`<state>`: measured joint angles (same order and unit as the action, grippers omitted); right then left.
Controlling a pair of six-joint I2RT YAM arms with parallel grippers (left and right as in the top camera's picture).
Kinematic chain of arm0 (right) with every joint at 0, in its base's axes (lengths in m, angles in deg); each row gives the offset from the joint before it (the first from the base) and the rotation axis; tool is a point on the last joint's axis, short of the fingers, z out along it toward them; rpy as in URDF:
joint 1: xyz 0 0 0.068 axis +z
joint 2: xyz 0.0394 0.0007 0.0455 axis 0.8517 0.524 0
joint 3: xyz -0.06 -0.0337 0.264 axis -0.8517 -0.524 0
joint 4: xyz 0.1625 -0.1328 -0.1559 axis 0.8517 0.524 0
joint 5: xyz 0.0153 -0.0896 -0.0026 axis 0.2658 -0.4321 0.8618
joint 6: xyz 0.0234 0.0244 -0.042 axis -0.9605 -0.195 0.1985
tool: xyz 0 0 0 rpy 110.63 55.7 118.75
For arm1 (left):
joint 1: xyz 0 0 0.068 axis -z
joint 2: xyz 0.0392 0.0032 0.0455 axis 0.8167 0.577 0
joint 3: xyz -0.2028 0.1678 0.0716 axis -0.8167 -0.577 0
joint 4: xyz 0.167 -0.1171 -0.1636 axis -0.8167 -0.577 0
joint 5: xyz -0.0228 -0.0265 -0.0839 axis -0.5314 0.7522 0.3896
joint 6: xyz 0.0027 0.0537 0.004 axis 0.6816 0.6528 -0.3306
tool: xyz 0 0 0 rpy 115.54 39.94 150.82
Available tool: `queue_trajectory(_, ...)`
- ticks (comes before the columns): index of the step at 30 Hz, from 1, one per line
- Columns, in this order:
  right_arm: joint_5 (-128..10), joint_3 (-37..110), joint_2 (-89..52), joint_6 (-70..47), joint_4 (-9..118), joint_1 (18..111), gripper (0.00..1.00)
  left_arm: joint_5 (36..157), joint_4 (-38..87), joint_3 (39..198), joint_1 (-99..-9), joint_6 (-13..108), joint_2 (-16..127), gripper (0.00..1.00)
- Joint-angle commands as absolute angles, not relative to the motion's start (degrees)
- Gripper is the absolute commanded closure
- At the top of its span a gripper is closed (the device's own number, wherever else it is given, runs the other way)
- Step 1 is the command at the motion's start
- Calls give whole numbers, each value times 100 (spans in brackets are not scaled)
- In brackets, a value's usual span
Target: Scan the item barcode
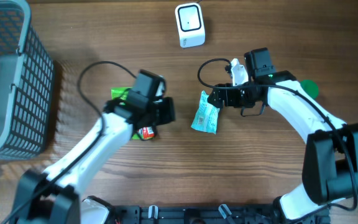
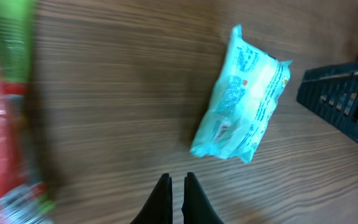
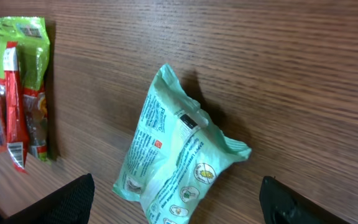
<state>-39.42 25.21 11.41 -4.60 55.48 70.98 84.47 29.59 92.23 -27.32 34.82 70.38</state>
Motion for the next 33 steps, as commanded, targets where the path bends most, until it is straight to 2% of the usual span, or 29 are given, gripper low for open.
queue_trajectory(1,-3640,2543,1362,-509,5502,7106,14,8668,3669,9168,-2402,3198,7637,96)
queue_trajectory(7,-3644,2543,1467,-552,5489,7106,15,9042,4515,9168,-2177,3198,8256,96)
queue_trajectory(9,-3642,2543,1508,-554,5448,7106,18,9039,4640,9168,-2146,3198,8400,96)
queue_trajectory(23,-3343,2541,1978,-812,5255,7106,22,8993,4852,9168,-2109,3180,9141,96)
queue_trajectory(27,-3343,2541,2090,-812,5218,7106,29,8991,4869,9168,-2111,3182,9246,96)
queue_trajectory(29,-3345,2541,2107,-806,5212,7106,38,8987,4869,9168,-2105,3182,9292,96)
queue_trajectory(33,-3343,2541,2107,-804,5166,7106,42,8891,4869,9168,-2076,3182,9325,96)
